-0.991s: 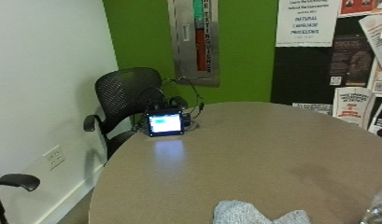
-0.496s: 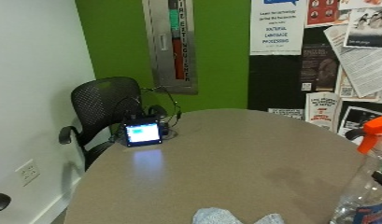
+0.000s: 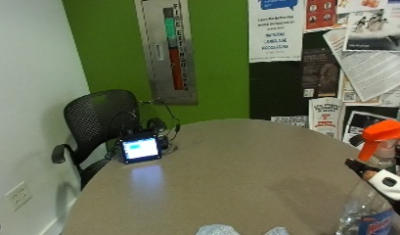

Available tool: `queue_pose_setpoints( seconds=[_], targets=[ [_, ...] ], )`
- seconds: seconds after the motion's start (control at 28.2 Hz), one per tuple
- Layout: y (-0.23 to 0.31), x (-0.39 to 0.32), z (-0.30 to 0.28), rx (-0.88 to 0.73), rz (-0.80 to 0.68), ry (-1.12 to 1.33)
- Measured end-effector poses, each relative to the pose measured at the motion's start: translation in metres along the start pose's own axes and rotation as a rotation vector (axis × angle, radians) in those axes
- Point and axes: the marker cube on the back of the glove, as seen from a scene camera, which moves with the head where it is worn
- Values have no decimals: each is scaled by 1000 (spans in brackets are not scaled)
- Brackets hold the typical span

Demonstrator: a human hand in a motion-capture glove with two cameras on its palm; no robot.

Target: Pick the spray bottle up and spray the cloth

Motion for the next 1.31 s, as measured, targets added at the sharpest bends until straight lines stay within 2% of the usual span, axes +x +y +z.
queue_pose_setpoints(
  seconds=[0.28,0.64,0.81,0.99,1.31],
  targets=[
    [-14,8,0,109,-42,-50],
    [-24,11,-4,274,3,-223],
    [-29,-3,14,251,15,-256],
    [-34,-15,25,201,-45,-225],
    [-37,-20,29,228,-104,-198]
  ],
)
